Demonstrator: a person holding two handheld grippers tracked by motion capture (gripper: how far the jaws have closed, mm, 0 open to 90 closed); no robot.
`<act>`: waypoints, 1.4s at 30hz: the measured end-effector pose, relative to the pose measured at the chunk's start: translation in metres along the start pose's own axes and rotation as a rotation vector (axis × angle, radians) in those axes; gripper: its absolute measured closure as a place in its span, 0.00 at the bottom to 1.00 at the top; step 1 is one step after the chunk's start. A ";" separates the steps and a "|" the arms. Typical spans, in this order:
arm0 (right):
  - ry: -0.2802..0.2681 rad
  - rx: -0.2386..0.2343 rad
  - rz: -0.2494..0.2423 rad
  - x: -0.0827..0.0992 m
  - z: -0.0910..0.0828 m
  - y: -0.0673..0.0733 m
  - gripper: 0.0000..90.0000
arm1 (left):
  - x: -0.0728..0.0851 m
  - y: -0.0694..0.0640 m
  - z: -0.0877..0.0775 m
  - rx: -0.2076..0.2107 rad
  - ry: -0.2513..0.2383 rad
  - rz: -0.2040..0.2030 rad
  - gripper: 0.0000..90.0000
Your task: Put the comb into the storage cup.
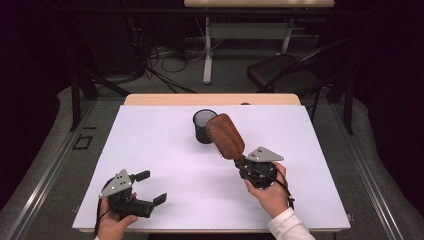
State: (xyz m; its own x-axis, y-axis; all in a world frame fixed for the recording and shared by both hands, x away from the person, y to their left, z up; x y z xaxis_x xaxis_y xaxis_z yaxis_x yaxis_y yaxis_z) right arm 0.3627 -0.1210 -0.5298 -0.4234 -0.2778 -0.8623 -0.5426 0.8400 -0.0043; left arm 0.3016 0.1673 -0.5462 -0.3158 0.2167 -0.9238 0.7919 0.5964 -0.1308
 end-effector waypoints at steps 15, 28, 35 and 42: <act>-0.038 0.010 -0.002 0.013 0.005 -0.001 0.80 | 0.001 0.002 0.003 -0.005 0.012 -0.012 0.01; -0.059 0.011 -0.025 0.014 0.004 0.005 0.80 | -0.016 0.001 0.014 0.035 -0.006 -0.053 0.01; -0.076 0.005 -0.027 0.011 0.002 0.007 0.80 | -0.036 0.003 0.021 0.054 -0.005 -0.075 0.00; -0.084 0.003 -0.030 0.011 0.000 0.009 0.80 | -0.063 -0.001 0.034 0.091 -0.016 -0.068 0.00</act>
State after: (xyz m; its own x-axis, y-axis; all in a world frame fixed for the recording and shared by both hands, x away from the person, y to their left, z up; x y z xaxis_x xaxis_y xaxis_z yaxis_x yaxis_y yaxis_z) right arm 0.3534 -0.1160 -0.5391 -0.3449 -0.2625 -0.9012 -0.5518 0.8334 -0.0316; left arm 0.3381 0.1268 -0.5002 -0.3625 0.1657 -0.9172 0.8134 0.5366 -0.2245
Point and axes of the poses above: each handheld gripper's, and its own axes: z roughly forward along the jaws, x roughly out of its underside, y roughly to its left, the point moved 8 cm from there along z, roughly forward along the jaws, and after that the axes turned 2 degrees about z, right-handed, at the moved point
